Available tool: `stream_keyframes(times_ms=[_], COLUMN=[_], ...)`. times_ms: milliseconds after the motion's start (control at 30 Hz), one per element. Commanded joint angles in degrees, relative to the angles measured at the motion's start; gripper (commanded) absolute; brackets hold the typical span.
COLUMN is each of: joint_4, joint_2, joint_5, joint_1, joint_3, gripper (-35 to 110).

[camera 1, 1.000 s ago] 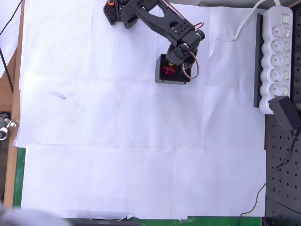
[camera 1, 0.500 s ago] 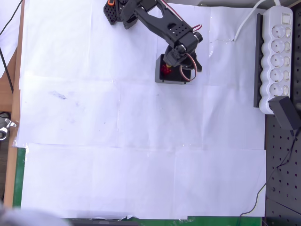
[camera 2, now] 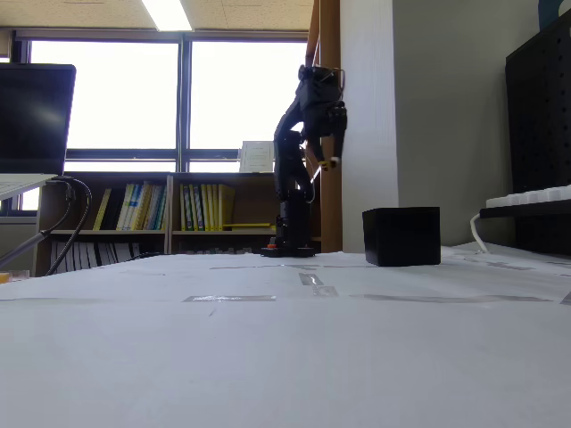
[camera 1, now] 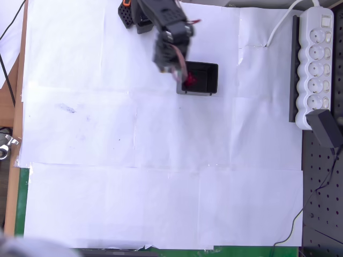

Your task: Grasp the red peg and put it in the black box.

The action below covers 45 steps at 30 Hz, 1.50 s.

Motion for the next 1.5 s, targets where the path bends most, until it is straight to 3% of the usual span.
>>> stream_keyframes(times_ms=[0,267,533,833,1133,1467], joint_4=[-9.8,-31.5,-47.0,-44.4,-26.3,-16.7], joint_2=[-15.5,-38.8,-51.9,-59.2,-68.2,-70.0], joint_5=[-10.4,-16.5,-19.1,-18.5,-21.4,-23.5], joint_1=[9.1,11.3,7.7,8.6,7.2,8.8], joint_3=[-16.4,-50.0,-70.8,-81.8,-86.3,-87.1], gripper=[0,0,0,0,0,0])
